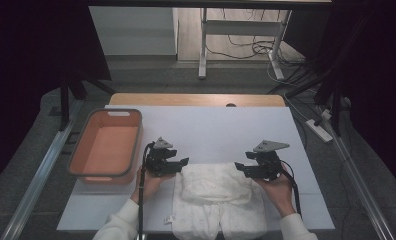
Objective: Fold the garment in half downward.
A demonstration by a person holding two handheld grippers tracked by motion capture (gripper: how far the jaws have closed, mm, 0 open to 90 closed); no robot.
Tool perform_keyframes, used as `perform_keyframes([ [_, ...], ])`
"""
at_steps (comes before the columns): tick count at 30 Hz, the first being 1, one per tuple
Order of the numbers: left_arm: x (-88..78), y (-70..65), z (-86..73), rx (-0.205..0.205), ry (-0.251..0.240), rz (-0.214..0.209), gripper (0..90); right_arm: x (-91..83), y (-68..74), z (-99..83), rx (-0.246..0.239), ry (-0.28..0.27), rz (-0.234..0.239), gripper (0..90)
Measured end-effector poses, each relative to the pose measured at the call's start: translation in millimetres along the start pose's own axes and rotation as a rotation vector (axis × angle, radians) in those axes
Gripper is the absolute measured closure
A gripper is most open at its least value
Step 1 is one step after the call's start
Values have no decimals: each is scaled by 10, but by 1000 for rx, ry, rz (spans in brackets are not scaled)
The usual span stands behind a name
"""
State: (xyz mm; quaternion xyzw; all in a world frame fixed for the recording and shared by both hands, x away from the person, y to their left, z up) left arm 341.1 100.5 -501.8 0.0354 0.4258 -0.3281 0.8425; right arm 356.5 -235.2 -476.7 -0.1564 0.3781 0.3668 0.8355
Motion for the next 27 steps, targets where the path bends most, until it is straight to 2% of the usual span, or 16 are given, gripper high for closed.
perform_keyframes([
  [9,97,-33,-14,28,35,11,381,49,-68,-86,-1,45,-16,370],
  [27,175,41,-59,21,72,19,375,192,-193,-175,24,103,-53,360],
])
Point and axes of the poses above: each handheld gripper's, and its own axes: x roughly forward along the jaws, z roughly out of its top, y roughly to its left, the point moved 1 cm from there along x, roughly forward along the jaws, and after that the axes turned 9 degrees about y, right-handed, at the moved point
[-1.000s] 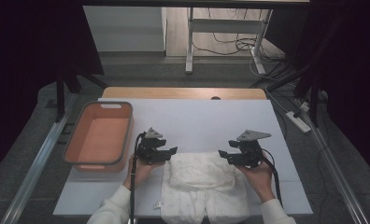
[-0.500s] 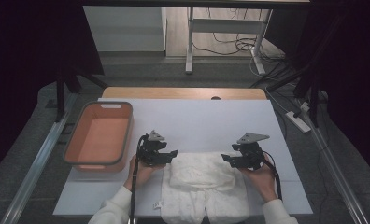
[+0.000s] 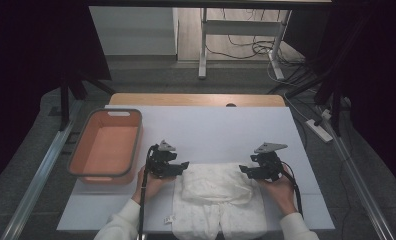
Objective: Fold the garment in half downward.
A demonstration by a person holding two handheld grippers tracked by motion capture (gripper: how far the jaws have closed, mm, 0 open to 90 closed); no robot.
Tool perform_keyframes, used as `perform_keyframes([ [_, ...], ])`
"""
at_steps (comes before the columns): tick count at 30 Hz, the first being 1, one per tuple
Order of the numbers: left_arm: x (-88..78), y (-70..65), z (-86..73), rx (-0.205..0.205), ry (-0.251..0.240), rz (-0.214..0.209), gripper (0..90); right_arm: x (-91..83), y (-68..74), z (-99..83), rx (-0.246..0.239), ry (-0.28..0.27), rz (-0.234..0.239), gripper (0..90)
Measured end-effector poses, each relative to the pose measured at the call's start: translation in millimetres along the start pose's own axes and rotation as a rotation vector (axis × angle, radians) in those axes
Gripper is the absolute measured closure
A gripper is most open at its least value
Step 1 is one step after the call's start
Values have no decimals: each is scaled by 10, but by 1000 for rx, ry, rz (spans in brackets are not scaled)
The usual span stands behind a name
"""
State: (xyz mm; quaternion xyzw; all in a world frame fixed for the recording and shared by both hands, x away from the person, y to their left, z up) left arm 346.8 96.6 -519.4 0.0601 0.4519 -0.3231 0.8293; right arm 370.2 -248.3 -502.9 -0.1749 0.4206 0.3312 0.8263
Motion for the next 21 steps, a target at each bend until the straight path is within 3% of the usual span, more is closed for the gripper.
perform_keyframes([
  [10,75,-6,-19,17,36,-2,367,103,-21,-12,-4,20,-27,353],
  [21,148,15,-36,14,66,-4,360,201,-26,-24,-2,59,-24,343],
])
Point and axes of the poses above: each handheld gripper's, and its own axes: x roughly forward along the jaws, z roughly out of its top, y roughly to its left, the point moved 1 cm from there along x, roughly forward along the jaws, and after that the axes turned 9 degrees about y, right-handed, at the moved point
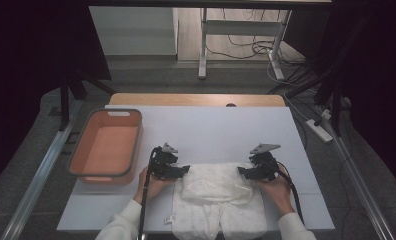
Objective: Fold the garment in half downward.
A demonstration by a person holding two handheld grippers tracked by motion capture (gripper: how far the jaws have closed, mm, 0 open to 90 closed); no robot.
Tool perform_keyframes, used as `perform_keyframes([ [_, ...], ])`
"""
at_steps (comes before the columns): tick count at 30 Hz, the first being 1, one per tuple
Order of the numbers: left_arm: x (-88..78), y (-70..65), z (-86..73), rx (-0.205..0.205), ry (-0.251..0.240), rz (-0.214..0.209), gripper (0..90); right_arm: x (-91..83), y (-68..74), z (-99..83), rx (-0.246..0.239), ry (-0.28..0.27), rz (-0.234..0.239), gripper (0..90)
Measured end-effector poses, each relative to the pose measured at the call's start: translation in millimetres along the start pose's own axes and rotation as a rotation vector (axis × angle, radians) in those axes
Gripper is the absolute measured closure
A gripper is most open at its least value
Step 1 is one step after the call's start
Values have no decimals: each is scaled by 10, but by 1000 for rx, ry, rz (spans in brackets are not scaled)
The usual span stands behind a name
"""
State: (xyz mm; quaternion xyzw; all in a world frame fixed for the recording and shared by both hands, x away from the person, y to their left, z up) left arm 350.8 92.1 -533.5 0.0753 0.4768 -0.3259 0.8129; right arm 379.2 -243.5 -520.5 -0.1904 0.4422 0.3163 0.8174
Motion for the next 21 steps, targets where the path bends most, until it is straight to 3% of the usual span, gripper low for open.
perform_keyframes([
  [7,48,14,-13,1,24,-1,359,34,17,-5,-14,24,-21,335],
  [10,70,10,-17,2,33,-3,359,39,1,-11,-1,26,-4,341],
  [13,78,-2,-20,6,30,-3,364,36,2,-14,-3,24,22,427],
  [16,84,-15,-38,8,17,-19,425,26,43,-9,-27,24,44,537],
  [21,80,-46,-54,35,18,-32,644,20,88,-5,-58,20,77,728],
])
Point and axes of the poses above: each handheld gripper's, and its own axes: x roughly forward along the jaws, z roughly out of its top, y roughly to its left, the point moved 1 cm from there along x, roughly forward along the jaws, and after that the axes turned 9 degrees about y, right-handed, at the moved point
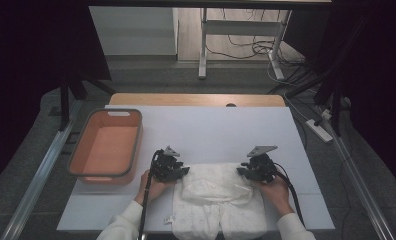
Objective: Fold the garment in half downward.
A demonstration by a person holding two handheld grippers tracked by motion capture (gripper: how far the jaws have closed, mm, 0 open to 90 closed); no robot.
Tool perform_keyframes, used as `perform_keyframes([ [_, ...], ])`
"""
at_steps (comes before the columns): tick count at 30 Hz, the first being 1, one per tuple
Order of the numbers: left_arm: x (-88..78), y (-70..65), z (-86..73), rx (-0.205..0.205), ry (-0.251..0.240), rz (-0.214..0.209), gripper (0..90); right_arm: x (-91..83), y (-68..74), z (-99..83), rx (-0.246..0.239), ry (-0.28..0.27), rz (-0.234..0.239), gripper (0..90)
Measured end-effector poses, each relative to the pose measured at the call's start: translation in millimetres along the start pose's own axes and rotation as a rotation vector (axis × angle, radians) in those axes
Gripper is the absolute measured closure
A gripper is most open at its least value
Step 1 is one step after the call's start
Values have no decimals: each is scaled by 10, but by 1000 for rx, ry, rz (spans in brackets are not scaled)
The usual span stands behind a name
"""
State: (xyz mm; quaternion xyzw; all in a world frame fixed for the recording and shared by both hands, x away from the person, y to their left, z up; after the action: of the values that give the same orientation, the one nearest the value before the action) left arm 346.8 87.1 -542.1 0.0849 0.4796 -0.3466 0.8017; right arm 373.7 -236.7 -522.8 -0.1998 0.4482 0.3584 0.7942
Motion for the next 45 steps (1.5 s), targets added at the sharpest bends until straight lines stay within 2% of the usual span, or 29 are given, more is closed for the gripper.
perform_keyframes([
  [4,11,-39,0,21,-3,-11,786,-4,42,8,-27,1,-14,820],
  [8,-8,-71,15,34,-22,-20,840,-8,62,10,-36,-3,-29,836],
  [18,-92,-39,24,5,-74,-16,847,-70,38,12,-20,-32,-37,839],
  [45,-171,-48,47,-5,-120,-8,846,-164,18,17,-1,-84,-60,839],
])
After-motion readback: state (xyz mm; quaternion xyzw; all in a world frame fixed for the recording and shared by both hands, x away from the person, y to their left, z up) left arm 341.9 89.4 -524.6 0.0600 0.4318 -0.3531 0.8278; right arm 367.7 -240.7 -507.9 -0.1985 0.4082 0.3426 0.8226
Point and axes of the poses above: each handheld gripper's, and its own axes: x roughly forward along the jaws, z roughly out of its top, y roughly to its left, the point moved 1 cm from there along x, roughly forward along the jaws, and after that the axes turned 9 degrees about y, right-handed, at the moved point
